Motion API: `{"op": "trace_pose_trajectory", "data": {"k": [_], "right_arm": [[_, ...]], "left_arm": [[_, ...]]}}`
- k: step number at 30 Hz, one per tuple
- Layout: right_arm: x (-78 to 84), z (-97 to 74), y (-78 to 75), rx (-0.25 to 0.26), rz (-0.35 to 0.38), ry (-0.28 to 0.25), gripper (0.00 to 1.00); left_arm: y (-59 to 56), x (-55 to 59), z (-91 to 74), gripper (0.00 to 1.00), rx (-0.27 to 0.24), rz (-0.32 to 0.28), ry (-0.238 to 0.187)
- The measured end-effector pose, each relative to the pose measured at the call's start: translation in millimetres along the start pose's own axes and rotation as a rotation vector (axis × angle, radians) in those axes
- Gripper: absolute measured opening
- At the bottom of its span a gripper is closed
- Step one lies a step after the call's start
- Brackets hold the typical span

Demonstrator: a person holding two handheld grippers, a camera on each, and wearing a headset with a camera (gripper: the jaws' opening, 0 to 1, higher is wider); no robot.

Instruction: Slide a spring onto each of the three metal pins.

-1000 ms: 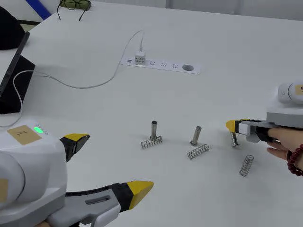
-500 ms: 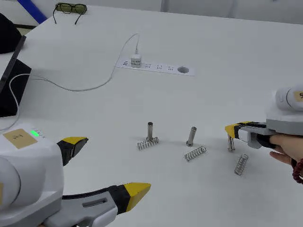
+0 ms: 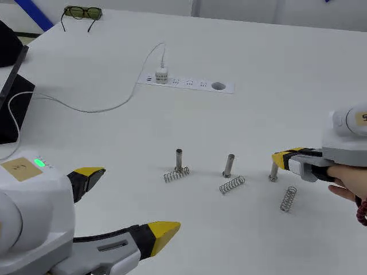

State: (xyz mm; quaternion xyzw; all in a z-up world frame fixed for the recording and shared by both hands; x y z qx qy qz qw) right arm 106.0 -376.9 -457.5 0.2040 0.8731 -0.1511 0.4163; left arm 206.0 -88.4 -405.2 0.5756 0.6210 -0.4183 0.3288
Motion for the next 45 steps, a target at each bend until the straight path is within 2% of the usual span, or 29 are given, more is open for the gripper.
{"op": "trace_pose_trajectory", "data": {"k": [12, 26, 32, 34, 36, 37, 40, 45], "right_arm": [[6.4, -8.2, 1.1, 0.015, -0.074, 0.031, 0.09], [12.7, -8.0, 0.9, 0.011, -0.063, 0.059, 0.1], [13.9, -8.4, 2.8, 0.004, -0.054, 0.061, 0.18], [12.6, -10.2, 3.5, -0.002, -0.05, 0.052, 0.22], [6.5, -12.9, 6.8, -0.03, -0.069, -0.007, 0.23], [5.3, -14.8, 7.8, -0.041, -0.083, -0.021, 0.25], [1.3, -19.2, 9.6, -0.058, -0.077, -0.059, 0.33], [-2.8, -25.9, 10.6, -0.078, -0.043, -0.107, 0.4]], "left_arm": [[-0.4, 0.1, -2.3, 0.82, -0.003, 0.007, -0.001], [-1.7, -2.8, -4.1, 0.81, -0.002, 0.03, 0.001], [-1.4, -2.2, -4.7, 0.8, -0.003, 0.031, 0.006], [-1.3, -2.8, -4.6, 0.8, -0.002, 0.036, 0.006], [-0.7, -3.5, -4.0, 0.8, 0.0, 0.04, 0.007], [-0.2, -3.9, -3.4, 0.8, 0.002, 0.044, 0.007], [1.2, -4.7, -1.5, 0.79, 0.009, 0.056, 0.012], [3.9, -6.6, 3.3, 0.75, 0.024, 0.073, 0.011]]}}
Point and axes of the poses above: the centre of the closed fingertips' face, and the gripper's own axes: z roughly forward along the fingers, y roughly to its left, x roughly out of its underside, the point moved 5 cm from there along -z, roughly backward along the fingers, and after that the axes turned 13 degrees about x, right-handed, at the moved point
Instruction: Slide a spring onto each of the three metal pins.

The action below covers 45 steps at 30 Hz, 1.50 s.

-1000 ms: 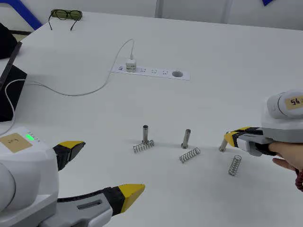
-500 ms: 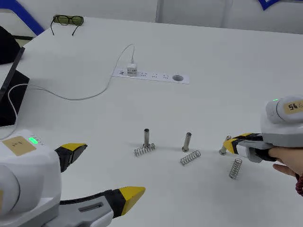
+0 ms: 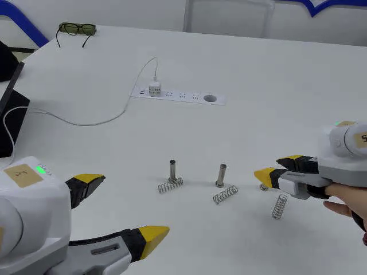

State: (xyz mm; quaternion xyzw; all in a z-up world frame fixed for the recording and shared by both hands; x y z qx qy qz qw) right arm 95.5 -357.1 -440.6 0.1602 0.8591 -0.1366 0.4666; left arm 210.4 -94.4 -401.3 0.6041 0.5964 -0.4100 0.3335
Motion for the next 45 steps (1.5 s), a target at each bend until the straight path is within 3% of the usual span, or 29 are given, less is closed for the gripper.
{"op": "trace_pose_trajectory", "data": {"k": [7, 15, 20, 27, 38, 40, 45], "right_arm": [[-2.7, -8.1, 0.2, -0.034, 0.055, -0.058, 0.49], [-9.9, -27.0, 9.2, -0.098, 0.09, -0.134, 0.55], [-10.4, -37.2, 15.2, -0.135, 0.088, -0.161, 0.57], [-5.6, -46.5, 22.5, -0.174, 0.071, -0.171, 0.6], [4.4, -52.1, 33.0, -0.196, 0.049, -0.153, 0.61], [6.9, -52.9, 35.1, -0.199, 0.038, -0.146, 0.61], [12.4, -54.3, 38.6, -0.211, 0.028, -0.13, 0.61]], "left_arm": [[7.3, 0.0, 8.8, 0.72, 0.011, 0.018, 0.006], [16.7, 9.8, 25.0, 0.64, 0.053, 0.011, 0.03], [20.2, 13.7, 37.2, 0.61, 0.074, 0.037, 0.044], [26.4, 18.5, 52.6, 0.55, 0.101, 0.079, 0.079], [43.9, 28.8, 79.9, 0.42, 0.125, 0.114, 0.074], [48.1, 34.6, 83.6, 0.4, 0.118, 0.154, 0.117], [58.3, 40.4, 94.0, 0.36, 0.125, 0.14, 0.114]]}}
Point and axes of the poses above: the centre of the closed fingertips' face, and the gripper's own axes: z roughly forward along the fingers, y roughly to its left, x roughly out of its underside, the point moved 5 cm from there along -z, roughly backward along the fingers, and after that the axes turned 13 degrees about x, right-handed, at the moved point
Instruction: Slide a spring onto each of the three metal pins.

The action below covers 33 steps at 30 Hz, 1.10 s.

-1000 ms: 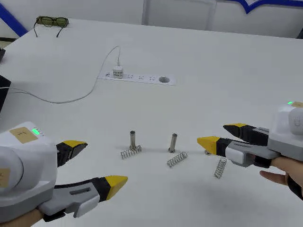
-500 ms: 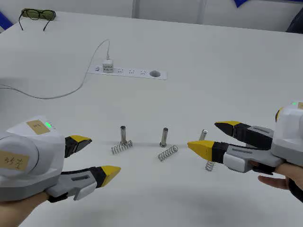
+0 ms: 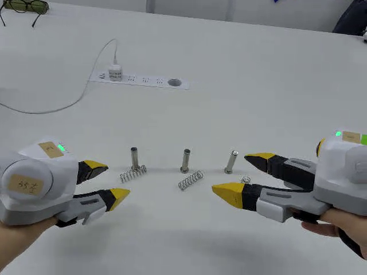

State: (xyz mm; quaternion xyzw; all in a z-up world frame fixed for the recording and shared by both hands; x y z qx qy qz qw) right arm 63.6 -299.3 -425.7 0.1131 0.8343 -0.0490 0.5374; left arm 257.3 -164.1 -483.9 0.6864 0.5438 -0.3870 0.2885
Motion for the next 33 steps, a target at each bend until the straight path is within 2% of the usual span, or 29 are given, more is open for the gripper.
{"op": "trace_pose_trajectory", "data": {"k": [4, 9, 12, 19, 26, 33], "right_arm": [[4.0, -1.0, 1.0, -0.009, 0.014, 0.0, 0.62], [7.8, -4.0, 2.8, -0.012, 0.021, 0.0, 0.65], [9.5, -5.4, 2.2, -0.006, 0.019, 0.0, 0.68], [13.5, -7.9, 3.1, -0.006, 0.03, 0.007, 0.69], [13.2, -9.2, 1.6, 0.003, 0.034, 0.007, 0.69], [13.5, -10.3, -0.1, 0.007, 0.043, 0.008, 0.69]], "left_arm": [[3.5, -1.3, 6.1, 0.34, 0.004, 0.006, 0.0], [6.8, -2.0, 15.6, 0.29, 0.037, -0.011, -0.012], [7.9, 0.2, 21.4, 0.23, 0.05, 0.001, 0.01], [10.7, 1.9, 30.7, 0.22, 0.073, -0.015, 0.023], [14.0, 6.2, 34.8, 0.16, 0.086, 0.019, 0.067], [14.9, 3.6, 36.2, 0.12, 0.098, 0.034, 0.073]]}}
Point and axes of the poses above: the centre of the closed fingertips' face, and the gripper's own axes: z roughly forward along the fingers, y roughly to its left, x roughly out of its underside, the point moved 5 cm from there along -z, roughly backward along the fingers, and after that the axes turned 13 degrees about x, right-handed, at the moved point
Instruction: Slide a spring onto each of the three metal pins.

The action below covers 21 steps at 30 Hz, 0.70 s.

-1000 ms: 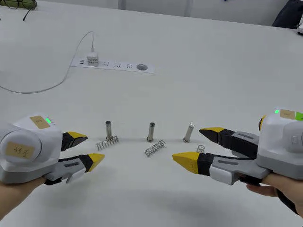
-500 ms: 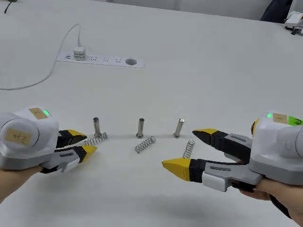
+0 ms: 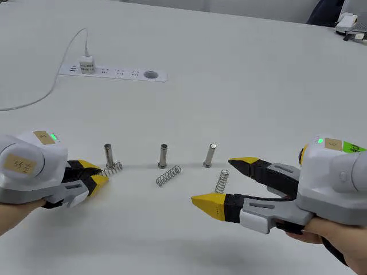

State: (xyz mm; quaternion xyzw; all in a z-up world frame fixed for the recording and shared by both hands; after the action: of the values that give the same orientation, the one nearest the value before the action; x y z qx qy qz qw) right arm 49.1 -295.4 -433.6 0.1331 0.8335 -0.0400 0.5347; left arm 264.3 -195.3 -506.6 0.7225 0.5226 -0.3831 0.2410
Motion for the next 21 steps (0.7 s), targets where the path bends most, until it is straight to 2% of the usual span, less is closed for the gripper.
{"op": "trace_pose_trajectory", "data": {"k": [11, 14, 21], "right_arm": [[-0.8, 0.2, -0.5, 0.005, 0.029, -0.002, 0.68], [-3.5, 0.4, 0.6, -0.001, 0.047, -0.012, 0.68], [-14.5, 0.3, 2.7, -0.012, 0.102, -0.051, 0.67]], "left_arm": [[-9.9, 2.5, -5.4, 0.1, 0.019, -0.006, 0.014], [-14.2, -1.7, -11.0, 0.1, 0.013, -0.008, -0.008], [-25.5, -19.1, -25.7, 0.1, 0.012, 0.006, -0.086]]}}
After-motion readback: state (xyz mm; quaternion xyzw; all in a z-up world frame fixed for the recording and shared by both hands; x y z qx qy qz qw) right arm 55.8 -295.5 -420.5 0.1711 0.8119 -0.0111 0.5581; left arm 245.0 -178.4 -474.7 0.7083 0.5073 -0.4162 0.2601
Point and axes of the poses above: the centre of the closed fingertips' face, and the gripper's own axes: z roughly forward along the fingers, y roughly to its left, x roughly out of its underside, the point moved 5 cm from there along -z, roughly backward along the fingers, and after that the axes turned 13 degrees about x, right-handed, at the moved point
